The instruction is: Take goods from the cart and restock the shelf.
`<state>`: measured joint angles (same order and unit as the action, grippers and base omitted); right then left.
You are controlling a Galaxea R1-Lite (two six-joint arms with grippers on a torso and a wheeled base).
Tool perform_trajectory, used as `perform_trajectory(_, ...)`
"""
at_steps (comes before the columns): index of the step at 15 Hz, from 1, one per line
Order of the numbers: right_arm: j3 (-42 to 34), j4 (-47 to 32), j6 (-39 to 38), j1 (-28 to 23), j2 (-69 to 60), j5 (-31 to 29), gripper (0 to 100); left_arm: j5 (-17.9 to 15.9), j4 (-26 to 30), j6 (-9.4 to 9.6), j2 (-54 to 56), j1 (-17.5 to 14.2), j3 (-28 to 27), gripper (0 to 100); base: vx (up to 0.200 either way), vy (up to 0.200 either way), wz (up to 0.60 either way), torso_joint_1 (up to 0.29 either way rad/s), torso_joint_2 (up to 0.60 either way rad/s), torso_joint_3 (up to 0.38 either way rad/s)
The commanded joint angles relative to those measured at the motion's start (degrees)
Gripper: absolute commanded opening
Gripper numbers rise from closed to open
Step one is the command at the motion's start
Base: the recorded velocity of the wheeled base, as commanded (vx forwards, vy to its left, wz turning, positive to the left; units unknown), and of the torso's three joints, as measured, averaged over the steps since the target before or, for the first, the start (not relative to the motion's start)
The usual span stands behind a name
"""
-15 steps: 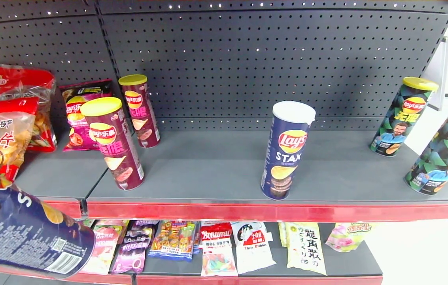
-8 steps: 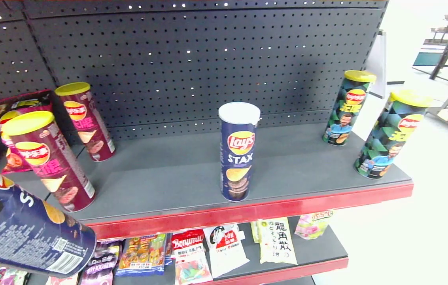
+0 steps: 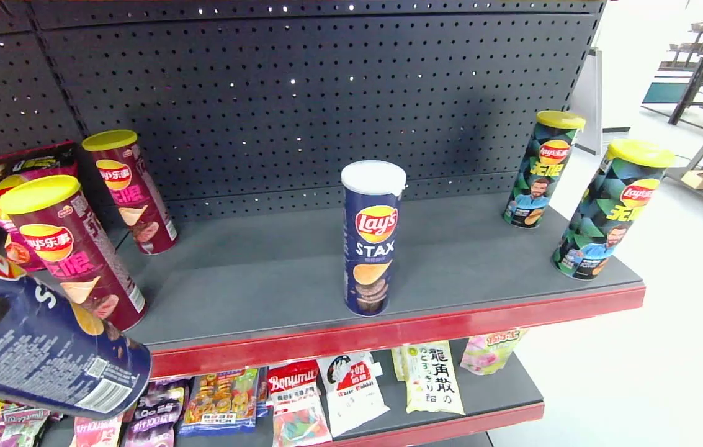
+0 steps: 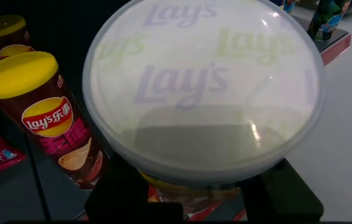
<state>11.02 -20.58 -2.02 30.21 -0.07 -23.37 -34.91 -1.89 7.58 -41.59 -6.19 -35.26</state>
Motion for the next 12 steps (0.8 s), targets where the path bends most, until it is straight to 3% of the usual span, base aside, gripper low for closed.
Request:
perform_trajectory(1, -0.30, 0.27, -0.79, 6.97, 0.07, 1.13, 100, -0.15, -0.57, -0.02, -1.65, -0.05, 0.01, 0, 0.000, 0.000, 0.00, 0.000, 0.00, 0.000)
perform_trajectory(3, -0.30, 0.27, -0.88, 12.42, 0.07, 0.17, 100, -0.33, -0.75, -0.02, -1.91, -0.05, 0.19, 0, 0.000, 0.000, 0.00, 0.000, 0.00, 0.000)
perform_trajectory(6, -0.21, 0.71, 5.36, 10.05, 0.07, -1.24, 100, -0.33, -0.84, -0.02, -1.82, 0.57, 0.45, 0, 0.000, 0.000, 0.00, 0.000, 0.00, 0.000)
perform_trajectory(9, -0.30, 1.33, 10.46, 0.38, 8.95, -1.50, 100, -0.33, -0.84, -0.02, -1.65, 0.66, 0.36, 0, 0.000, 0.000, 0.00, 0.000, 0.00, 0.000)
perform_trajectory(12, -0.39, 1.86, 12.13, -20.80, 9.65, -0.98, 100, -0.33, -0.75, -0.02, -1.56, 0.66, 0.54, 0, 0.000, 0.000, 0.00, 0.000, 0.00, 0.000)
